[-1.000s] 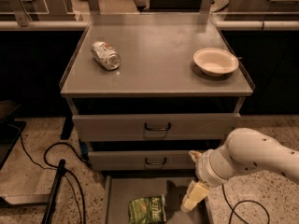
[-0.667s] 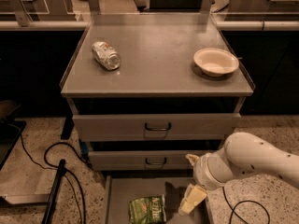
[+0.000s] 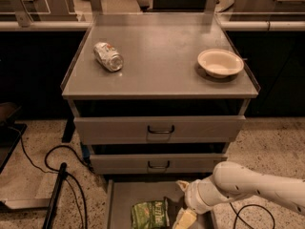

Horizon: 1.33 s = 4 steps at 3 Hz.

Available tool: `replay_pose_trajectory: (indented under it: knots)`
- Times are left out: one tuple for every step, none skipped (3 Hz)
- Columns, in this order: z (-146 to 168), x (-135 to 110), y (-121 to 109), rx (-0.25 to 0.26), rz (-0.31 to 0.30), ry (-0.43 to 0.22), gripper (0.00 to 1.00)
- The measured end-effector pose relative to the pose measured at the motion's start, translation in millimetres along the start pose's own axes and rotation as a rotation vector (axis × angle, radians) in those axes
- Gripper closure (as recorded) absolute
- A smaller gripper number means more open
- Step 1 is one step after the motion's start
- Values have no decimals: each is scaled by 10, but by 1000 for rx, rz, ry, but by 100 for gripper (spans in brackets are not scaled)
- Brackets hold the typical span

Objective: Pick green jalapeno chip bag from bottom drawer and place on counter

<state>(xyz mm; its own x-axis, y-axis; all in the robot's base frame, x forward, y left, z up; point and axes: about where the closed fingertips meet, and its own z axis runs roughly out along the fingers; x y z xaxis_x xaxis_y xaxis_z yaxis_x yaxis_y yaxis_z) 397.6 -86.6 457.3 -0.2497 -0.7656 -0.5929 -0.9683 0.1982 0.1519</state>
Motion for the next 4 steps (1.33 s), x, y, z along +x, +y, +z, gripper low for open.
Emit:
replay_pose_trajectory:
  knots:
    - [0,0,0,0,0,0,0]
    - [185,28,32,-14,15,-32,0]
    - [712,150,-25,-37,55,-62,0]
    - [1094,262,-160,-24,74,-60,0]
